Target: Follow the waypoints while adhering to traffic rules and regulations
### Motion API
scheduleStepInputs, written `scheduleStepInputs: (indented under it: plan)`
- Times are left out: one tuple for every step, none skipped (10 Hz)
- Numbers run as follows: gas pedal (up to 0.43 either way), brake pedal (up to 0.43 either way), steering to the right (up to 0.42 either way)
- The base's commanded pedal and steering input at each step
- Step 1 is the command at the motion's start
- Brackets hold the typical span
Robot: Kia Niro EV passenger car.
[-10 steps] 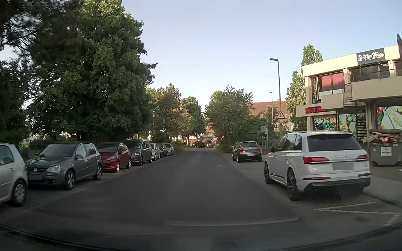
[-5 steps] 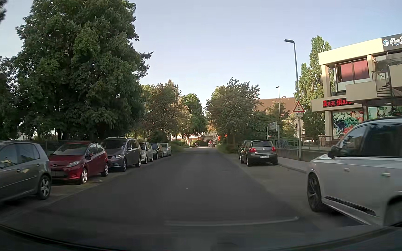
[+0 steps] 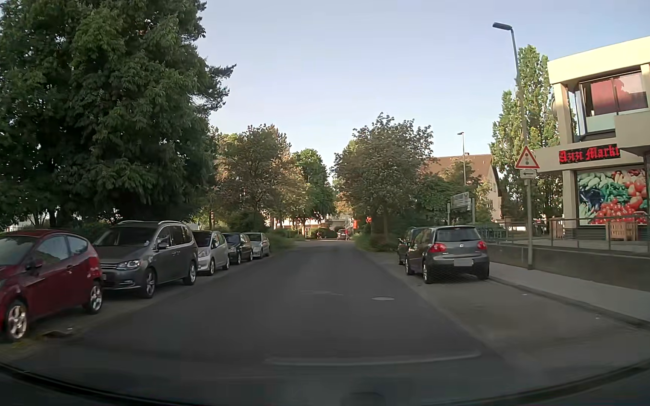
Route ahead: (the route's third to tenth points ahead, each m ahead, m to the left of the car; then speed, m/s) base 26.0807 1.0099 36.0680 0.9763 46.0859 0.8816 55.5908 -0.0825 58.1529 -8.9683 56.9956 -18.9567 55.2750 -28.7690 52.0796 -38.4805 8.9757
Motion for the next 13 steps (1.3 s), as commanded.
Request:
scheduleStepInputs:
  plan:
    - [0.118,0.000,-0.001]
    - [0.118,0.000,-0.001]
    - [0.110,0.000,-0.001]
    - [0.098,0.000,-0.001]
    - [0.098,0.000,-0.001]
    - [0.087,0.000,-0.001]
    - [0.079,0.000,-0.001]
    - [0.067,0.000,0.000]
    - [0.059,0.000,0.003]
    - [0.039,0.000,0.004]
    - [0.020,0.000,0.004]
    - [0.020,0.000,0.004]
    - [0.020,0.000,0.004]
